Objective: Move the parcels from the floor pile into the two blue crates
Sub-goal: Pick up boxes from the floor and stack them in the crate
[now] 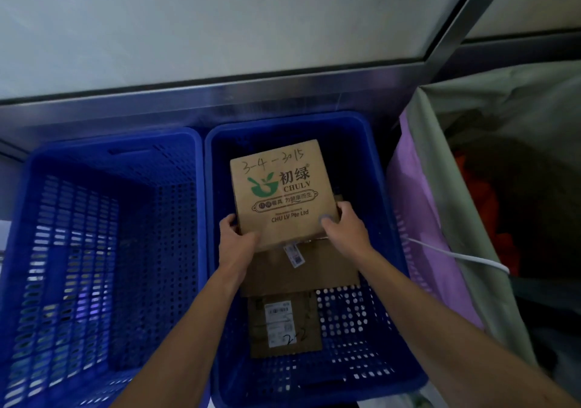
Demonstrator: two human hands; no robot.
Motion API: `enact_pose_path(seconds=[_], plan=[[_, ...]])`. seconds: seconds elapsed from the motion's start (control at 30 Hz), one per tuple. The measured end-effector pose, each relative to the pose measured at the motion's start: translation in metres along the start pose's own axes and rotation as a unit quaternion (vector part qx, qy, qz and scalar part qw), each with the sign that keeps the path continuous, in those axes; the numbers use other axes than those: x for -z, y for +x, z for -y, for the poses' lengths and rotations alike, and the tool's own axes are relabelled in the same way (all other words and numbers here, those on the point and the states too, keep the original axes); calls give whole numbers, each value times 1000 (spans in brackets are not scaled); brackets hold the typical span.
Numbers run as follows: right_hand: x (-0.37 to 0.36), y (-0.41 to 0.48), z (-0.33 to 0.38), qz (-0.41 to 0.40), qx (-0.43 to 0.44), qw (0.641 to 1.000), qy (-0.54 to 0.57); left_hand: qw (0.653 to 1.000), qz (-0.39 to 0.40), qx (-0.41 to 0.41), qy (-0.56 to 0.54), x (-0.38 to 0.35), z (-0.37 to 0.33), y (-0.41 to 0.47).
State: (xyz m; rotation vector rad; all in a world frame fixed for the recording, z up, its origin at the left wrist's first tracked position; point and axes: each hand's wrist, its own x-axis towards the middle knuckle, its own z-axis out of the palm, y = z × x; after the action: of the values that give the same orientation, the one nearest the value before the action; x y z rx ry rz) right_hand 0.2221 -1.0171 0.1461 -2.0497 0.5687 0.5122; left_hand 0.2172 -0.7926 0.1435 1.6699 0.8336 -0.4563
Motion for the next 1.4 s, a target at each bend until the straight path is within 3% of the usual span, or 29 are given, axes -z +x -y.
enact_pose_path(seconds=[0.13,0.27,0.47,0.73,0.87,1.03,1.23,1.4], plan=[[-6,3,-1,-59,52,997,-20,998,34,-24,-49,1,-21,2],[-15,8,-1,-156,89,976,-122,996,47,-58,-43,9,-42,9],[-20,27,10,-105,14,993,59,995,54,-86,-22,17,-46,28],[-25,72,34,-83,36,993,75,990,23,-141,-13,3,-44,57],[-37,89,18,-47,-24,991,121,987,10,-163,13,-5,-46,78],[-50,98,7,1,-60,984,170,991,4,-123,57,-8,-33,102],[-49,111,2,58,-44,979,191,992,-8,-108,67,-16,-14,121],[-39,122,14,40,-13,970,238,985,-44,-160,56,-24,-14,129]])
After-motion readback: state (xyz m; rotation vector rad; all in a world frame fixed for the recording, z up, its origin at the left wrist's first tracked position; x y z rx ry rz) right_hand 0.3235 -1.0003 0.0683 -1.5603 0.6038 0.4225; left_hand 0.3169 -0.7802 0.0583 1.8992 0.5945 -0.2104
